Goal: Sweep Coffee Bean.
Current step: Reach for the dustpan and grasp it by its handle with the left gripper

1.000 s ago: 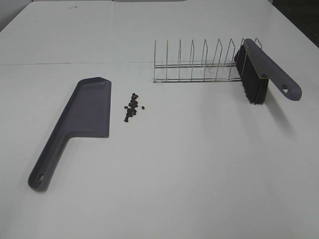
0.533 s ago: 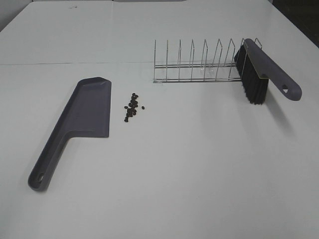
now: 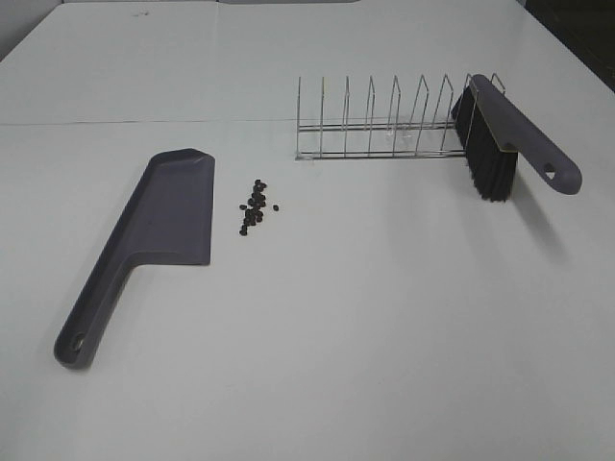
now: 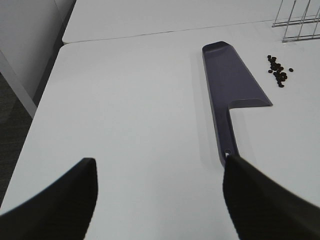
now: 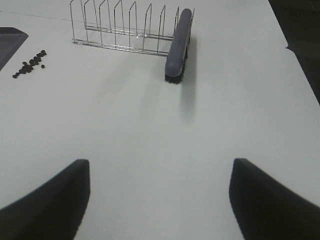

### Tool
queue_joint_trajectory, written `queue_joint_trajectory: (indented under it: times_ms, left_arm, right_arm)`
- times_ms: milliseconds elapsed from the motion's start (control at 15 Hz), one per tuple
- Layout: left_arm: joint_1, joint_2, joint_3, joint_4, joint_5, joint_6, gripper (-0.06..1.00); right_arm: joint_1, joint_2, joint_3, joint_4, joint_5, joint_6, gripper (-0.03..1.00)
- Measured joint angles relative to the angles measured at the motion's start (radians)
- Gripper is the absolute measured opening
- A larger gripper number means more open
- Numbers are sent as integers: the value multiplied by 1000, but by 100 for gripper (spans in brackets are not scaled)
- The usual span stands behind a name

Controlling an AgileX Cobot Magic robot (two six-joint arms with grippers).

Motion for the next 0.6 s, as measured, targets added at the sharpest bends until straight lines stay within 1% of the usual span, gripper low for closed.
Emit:
queue_joint_trajectory:
  times_ms: [600]
  left_arm:
    - [0,0,0,0,0,0,65]
  right_arm:
    - [0,0,0,0,0,0,72]
